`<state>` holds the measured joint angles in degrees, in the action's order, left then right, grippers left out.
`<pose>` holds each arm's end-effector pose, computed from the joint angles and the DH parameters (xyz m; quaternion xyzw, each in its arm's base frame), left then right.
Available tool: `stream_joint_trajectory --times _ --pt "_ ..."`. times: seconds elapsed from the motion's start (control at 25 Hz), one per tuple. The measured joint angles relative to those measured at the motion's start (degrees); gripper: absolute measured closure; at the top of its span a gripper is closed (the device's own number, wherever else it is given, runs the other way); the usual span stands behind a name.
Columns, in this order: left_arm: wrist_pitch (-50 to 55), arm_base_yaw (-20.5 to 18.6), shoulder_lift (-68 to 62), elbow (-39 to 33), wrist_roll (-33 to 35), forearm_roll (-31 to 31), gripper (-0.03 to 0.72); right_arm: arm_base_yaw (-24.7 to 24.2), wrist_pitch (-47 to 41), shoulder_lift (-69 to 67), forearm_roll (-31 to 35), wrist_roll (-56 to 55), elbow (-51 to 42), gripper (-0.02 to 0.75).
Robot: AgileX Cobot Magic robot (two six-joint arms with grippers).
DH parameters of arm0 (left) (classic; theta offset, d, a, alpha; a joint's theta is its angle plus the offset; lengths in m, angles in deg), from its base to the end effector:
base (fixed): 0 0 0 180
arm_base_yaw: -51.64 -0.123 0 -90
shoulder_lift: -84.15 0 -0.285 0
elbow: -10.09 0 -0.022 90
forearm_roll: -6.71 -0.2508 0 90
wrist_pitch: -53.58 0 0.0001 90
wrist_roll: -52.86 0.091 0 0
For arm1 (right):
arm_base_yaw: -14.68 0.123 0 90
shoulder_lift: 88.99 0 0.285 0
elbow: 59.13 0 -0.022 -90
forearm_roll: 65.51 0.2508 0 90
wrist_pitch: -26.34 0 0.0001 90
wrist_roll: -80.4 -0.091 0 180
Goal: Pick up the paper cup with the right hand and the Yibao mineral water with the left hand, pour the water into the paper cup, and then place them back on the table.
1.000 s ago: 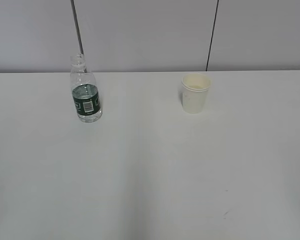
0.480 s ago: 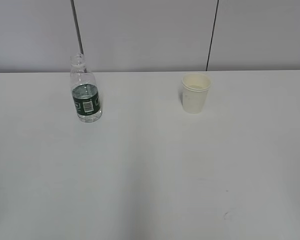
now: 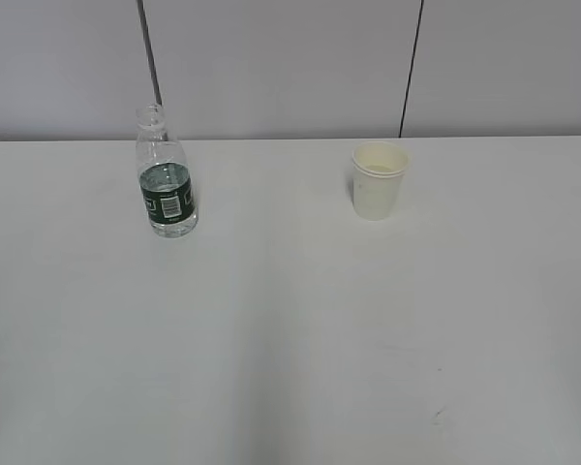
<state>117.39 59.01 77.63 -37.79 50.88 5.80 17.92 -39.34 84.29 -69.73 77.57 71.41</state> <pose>-0.0116 0.0028 0.2762 0.0397 0.8572 -0.0340 0.5124 -0.0095 -0.0066 0.2663 -0.0001 0.8734 -0.0109 0.4868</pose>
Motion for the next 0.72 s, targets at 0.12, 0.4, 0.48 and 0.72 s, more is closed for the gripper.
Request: stream_joint_trajectory --times 0.12,0.4,0.48,0.72 --pt "0.0 0.0 0.0 0.0 0.0 0.0 0.416 0.0 0.0 0.0 0.0 0.09 0.0 0.153" --pt "0.0 0.0 0.0 0.0 0.0 0.0 0.419 0.0 0.0 0.0 0.0 0.09 0.0 0.153" --pt "0.0 0.0 0.0 0.0 0.0 0.0 0.419 0.0 0.0 0.0 0.0 0.09 0.0 0.153" --pt "0.0 0.0 0.0 0.0 0.0 0.0 0.419 0.0 0.0 0.0 0.0 0.09 0.0 0.153"
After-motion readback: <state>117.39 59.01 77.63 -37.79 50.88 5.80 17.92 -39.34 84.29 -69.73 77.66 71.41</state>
